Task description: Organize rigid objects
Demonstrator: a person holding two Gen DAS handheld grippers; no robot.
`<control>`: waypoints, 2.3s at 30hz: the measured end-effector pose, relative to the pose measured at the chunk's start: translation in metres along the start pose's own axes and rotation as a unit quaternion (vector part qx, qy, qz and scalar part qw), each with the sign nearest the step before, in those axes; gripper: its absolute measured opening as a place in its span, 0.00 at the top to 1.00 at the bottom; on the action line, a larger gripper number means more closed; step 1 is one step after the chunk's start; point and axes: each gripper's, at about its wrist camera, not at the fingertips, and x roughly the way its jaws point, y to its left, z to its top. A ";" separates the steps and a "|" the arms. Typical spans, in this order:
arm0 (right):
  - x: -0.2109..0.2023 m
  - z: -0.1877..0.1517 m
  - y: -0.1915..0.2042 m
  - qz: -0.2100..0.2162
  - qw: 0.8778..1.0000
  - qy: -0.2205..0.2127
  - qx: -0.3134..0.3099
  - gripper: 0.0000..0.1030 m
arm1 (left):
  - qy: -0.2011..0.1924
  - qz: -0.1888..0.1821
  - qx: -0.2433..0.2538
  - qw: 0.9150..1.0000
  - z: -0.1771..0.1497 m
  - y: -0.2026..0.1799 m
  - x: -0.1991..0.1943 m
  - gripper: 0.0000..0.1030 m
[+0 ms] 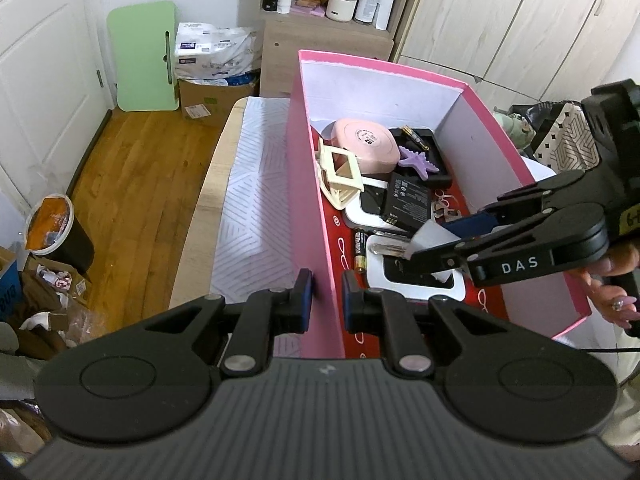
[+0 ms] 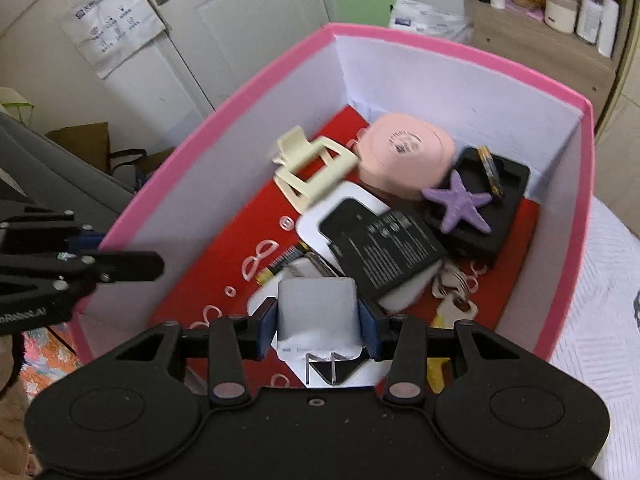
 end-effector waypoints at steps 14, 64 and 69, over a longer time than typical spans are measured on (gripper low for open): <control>-0.033 -0.005 0.009 0.000 0.996 -0.080 -0.026 0.43 | 0.013 -0.005 0.001 1.000 0.004 0.002 0.001 0.88; -0.199 -0.156 -0.006 -0.093 0.931 -0.307 0.175 0.00 | 0.050 0.032 0.038 0.997 -0.016 -0.090 -0.065 0.19; -0.199 -0.163 -0.008 -0.109 0.928 -0.291 0.205 0.00 | 0.044 0.000 0.007 0.999 -0.031 -0.102 -0.056 0.18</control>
